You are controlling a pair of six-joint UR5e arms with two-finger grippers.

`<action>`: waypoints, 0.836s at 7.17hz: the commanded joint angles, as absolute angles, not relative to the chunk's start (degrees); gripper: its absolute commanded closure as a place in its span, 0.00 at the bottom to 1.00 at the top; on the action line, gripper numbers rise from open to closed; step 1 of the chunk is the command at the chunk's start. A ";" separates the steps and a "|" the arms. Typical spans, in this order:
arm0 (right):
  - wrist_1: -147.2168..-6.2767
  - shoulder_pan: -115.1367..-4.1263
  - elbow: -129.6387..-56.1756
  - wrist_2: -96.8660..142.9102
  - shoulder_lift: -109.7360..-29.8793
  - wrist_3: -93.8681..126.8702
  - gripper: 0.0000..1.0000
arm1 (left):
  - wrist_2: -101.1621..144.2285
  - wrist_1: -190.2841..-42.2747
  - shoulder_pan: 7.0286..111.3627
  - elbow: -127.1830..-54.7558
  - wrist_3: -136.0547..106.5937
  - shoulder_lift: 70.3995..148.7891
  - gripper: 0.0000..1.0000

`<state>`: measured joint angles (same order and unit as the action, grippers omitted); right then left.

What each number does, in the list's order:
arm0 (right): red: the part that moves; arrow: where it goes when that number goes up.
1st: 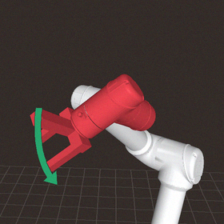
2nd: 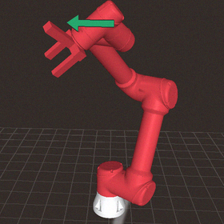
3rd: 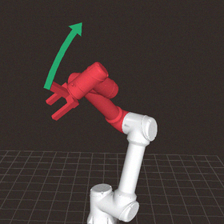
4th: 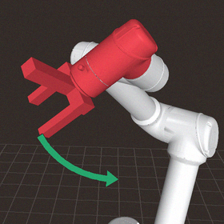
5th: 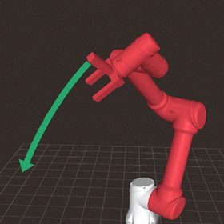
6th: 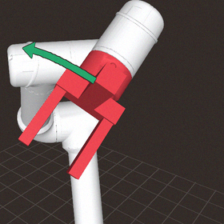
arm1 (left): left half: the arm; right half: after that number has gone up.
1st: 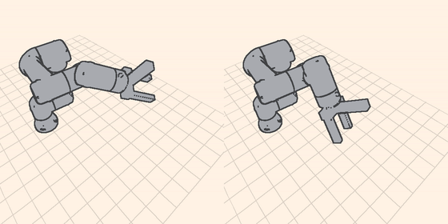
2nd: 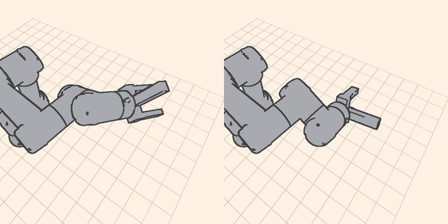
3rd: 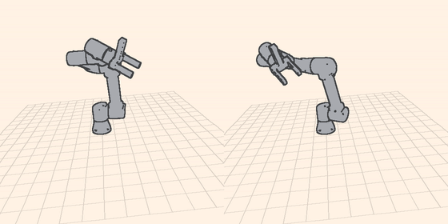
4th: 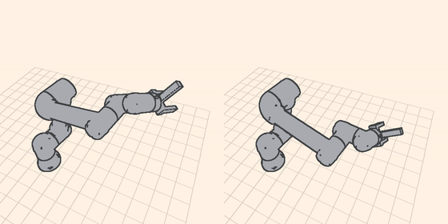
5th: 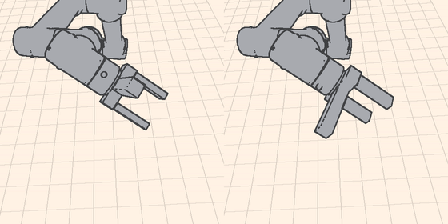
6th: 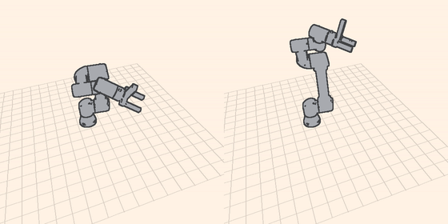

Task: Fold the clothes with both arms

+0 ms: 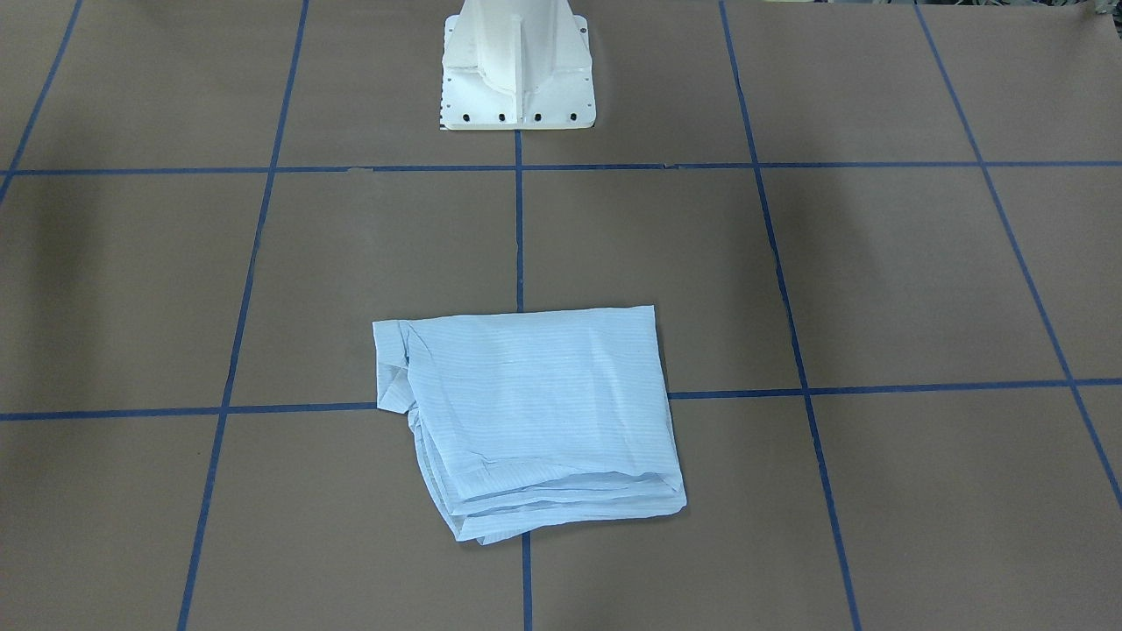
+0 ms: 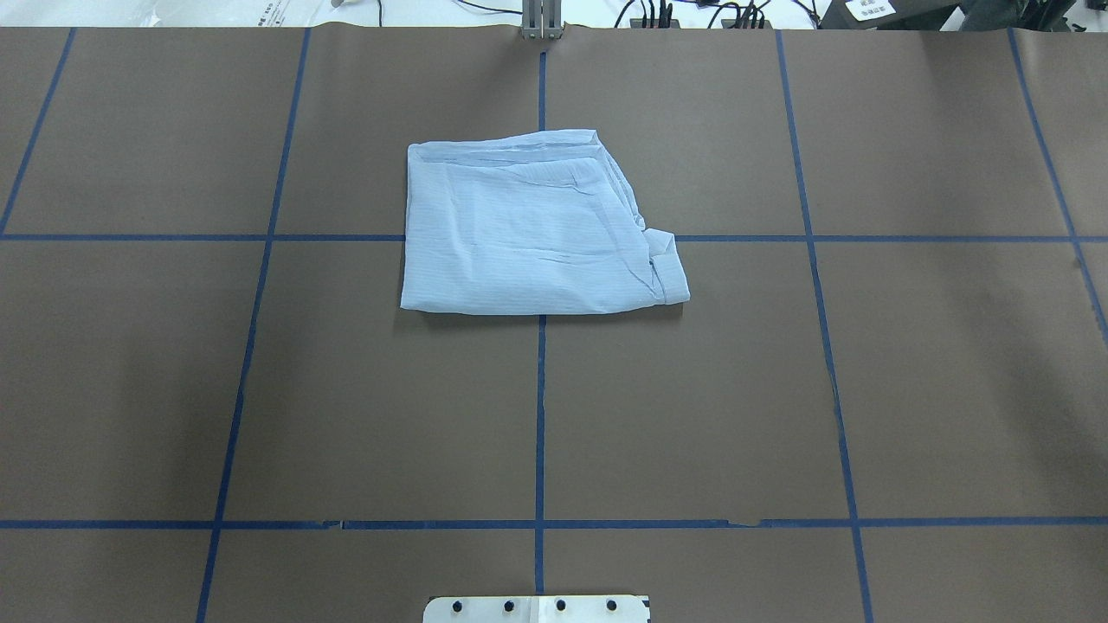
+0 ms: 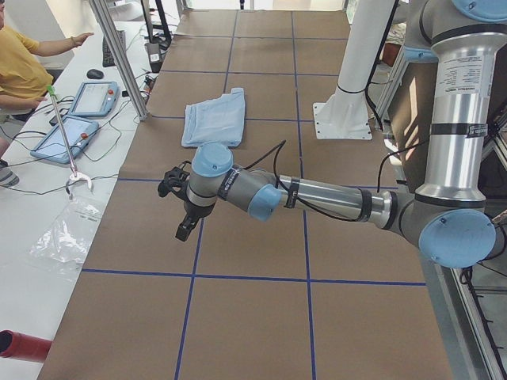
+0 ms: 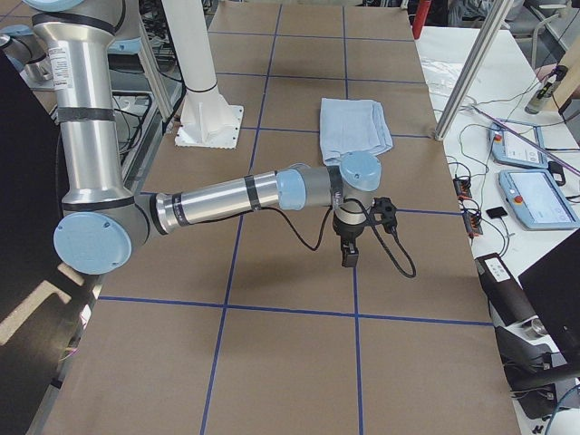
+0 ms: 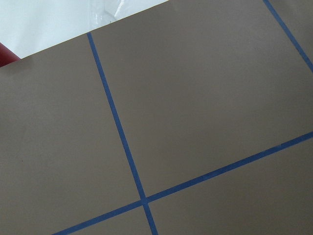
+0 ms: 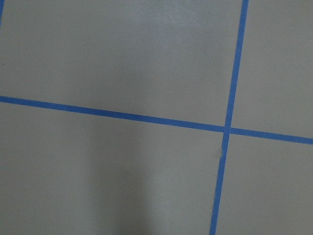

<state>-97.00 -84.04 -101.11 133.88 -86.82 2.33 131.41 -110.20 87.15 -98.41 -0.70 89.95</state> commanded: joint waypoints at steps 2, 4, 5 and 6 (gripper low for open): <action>-96.94 -85.52 -101.16 132.38 -92.10 2.37 0.00 | 131.13 -110.21 87.27 -96.51 -0.61 88.51 0.00; -96.94 -85.52 -98.18 128.59 -91.94 2.72 0.00 | 131.40 -109.95 87.36 -95.10 -0.62 88.24 0.00; -96.94 -85.43 -97.74 127.97 -91.85 2.81 0.00 | 131.40 -109.95 87.28 -94.05 -0.70 88.24 0.00; -96.94 -85.43 -97.39 127.88 -91.85 2.81 0.00 | 131.48 -109.95 87.28 -92.82 -0.70 88.24 0.00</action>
